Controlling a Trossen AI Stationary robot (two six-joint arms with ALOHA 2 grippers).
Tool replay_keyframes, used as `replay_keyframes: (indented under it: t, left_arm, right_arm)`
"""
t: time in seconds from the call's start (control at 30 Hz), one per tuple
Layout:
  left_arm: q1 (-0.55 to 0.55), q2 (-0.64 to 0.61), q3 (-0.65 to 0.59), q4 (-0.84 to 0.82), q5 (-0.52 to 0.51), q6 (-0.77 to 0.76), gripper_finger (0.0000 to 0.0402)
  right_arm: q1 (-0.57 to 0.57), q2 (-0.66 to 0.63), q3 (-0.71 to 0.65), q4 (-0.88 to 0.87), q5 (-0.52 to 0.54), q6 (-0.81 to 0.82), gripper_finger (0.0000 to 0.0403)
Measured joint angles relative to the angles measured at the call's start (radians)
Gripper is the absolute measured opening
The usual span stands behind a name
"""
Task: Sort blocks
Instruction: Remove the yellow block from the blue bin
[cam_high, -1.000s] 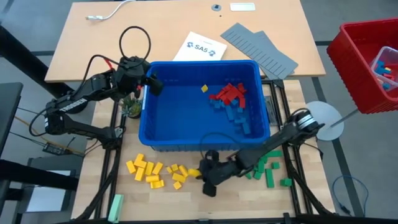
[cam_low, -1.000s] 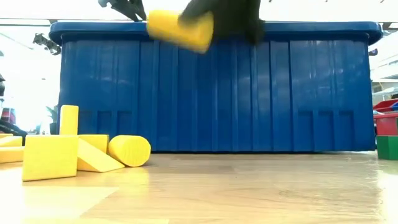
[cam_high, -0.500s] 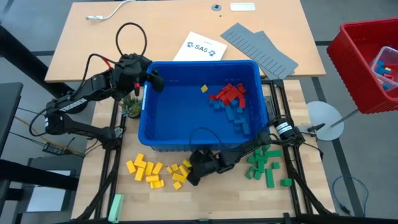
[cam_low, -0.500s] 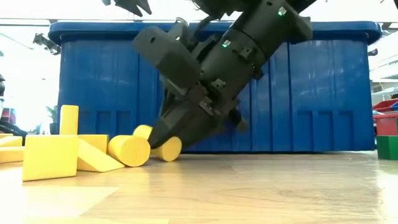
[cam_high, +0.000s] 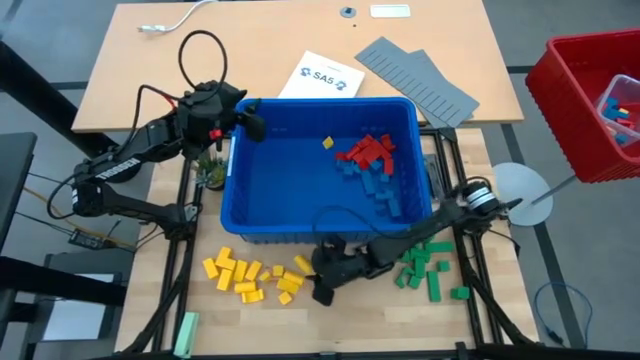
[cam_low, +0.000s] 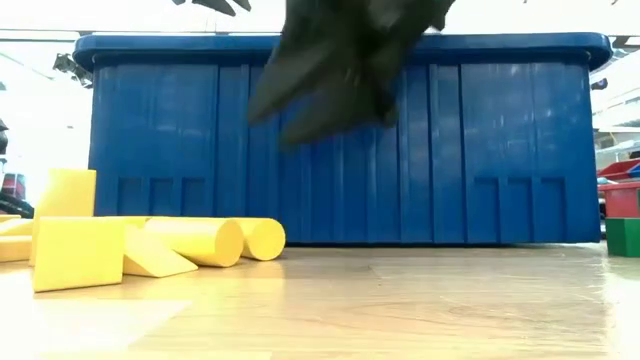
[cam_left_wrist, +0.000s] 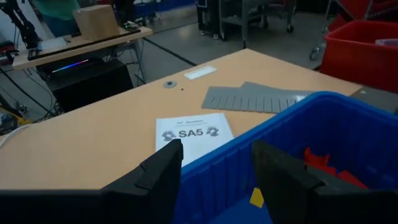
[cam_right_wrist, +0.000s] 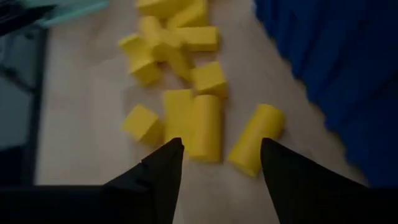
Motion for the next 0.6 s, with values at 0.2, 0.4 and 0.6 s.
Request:
replay_keyframes:
  t: [0.2, 0.4, 0.6]
  left_arm:
    - [0.0, 0.0, 0.0, 0.002, 0.0, 0.0, 0.0202]
    - [0.0, 0.0, 0.0, 0.003, 0.0, 0.0, 0.0202]
    - [0.0, 0.0, 0.0, 0.026, 0.0, 0.0, 0.0202]
  right_arm:
    - [0.066, -0.141, 0.0, -0.05, 0.007, -0.2, 0.0201]
    - [0.075, -0.328, 0.0, -0.144, 0.109, -0.342, 0.0191]
    - [-0.038, -0.466, 0.0, -0.166, 0.36, -0.593, 0.018]
